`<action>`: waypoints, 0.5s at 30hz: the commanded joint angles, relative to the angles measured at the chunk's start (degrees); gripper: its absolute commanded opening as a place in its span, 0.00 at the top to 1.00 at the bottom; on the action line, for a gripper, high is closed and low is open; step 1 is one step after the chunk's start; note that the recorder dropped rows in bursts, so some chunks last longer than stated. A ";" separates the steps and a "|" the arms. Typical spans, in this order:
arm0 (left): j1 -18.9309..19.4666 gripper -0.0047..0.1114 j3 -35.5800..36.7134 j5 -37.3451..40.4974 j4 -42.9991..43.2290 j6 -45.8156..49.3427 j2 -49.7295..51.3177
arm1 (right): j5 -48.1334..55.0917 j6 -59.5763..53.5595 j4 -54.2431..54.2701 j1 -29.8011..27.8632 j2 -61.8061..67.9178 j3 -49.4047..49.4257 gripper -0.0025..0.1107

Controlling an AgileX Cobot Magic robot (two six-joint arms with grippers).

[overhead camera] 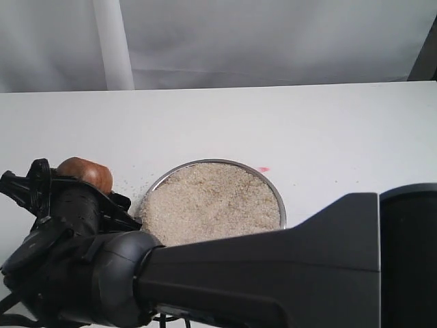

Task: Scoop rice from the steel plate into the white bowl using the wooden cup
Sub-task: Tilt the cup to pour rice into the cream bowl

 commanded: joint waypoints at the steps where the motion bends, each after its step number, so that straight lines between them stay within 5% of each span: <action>1: -0.27 0.96 -0.20 -0.36 -0.33 -0.08 -0.13 | 1.49 0.01 -1.57 0.86 -0.39 -0.36 0.98; 9: -0.27 0.96 -0.20 -0.36 -0.33 -0.08 -0.13 | 2.03 0.73 -1.45 0.85 -0.52 -0.36 0.98; 15: -0.27 0.96 -0.20 -0.36 -0.33 -0.08 -0.13 | 1.43 12.85 3.86 0.73 -5.35 -0.36 0.98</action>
